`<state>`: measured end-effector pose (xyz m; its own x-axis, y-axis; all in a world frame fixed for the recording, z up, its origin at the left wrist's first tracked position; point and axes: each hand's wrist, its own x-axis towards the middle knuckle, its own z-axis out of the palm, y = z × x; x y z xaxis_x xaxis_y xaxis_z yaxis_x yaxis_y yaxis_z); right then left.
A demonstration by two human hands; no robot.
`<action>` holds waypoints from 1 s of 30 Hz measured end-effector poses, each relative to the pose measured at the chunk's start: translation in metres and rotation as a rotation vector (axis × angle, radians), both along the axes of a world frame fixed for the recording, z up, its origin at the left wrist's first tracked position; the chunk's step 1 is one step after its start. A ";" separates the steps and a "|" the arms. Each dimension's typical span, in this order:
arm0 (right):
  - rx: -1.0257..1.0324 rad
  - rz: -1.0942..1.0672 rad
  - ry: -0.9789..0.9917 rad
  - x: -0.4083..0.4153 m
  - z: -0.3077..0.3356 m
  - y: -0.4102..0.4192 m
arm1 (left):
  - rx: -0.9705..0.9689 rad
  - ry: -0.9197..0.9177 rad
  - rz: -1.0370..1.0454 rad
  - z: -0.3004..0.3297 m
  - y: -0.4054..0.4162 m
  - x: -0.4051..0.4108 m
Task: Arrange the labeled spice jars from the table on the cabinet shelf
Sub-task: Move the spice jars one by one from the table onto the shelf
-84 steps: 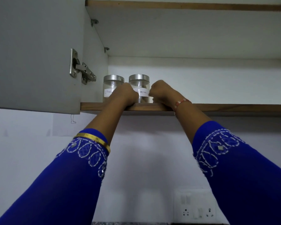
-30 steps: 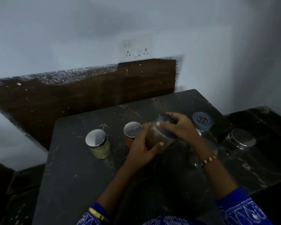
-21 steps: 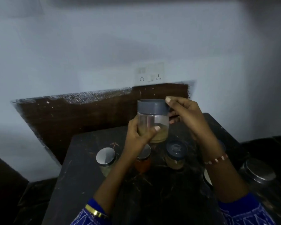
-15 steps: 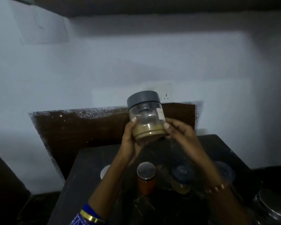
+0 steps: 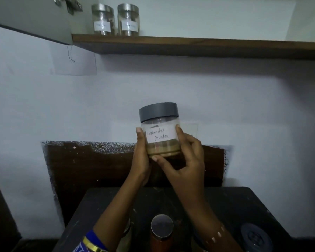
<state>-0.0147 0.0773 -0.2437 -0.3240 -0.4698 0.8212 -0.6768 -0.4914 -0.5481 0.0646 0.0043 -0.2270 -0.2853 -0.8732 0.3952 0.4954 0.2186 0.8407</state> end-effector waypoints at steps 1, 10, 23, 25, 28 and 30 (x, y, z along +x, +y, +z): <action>-0.023 -0.008 -0.001 0.001 0.003 -0.002 | -0.008 -0.011 0.002 0.005 0.000 0.000; 0.002 0.208 -0.153 -0.013 0.039 -0.016 | -0.089 -0.095 0.103 0.041 -0.011 -0.004; -0.169 0.214 -0.078 -0.043 0.241 -0.101 | -0.518 -0.224 0.488 0.252 -0.079 -0.013; -0.169 0.171 -0.035 -0.044 0.258 -0.119 | -0.517 -0.241 0.554 0.267 -0.098 -0.014; -0.099 0.135 -0.024 -0.047 0.272 -0.146 | -0.531 -0.298 0.560 0.275 -0.123 -0.015; -0.049 0.101 -0.006 -0.051 0.276 -0.163 | -0.537 -0.360 0.529 0.273 -0.138 -0.016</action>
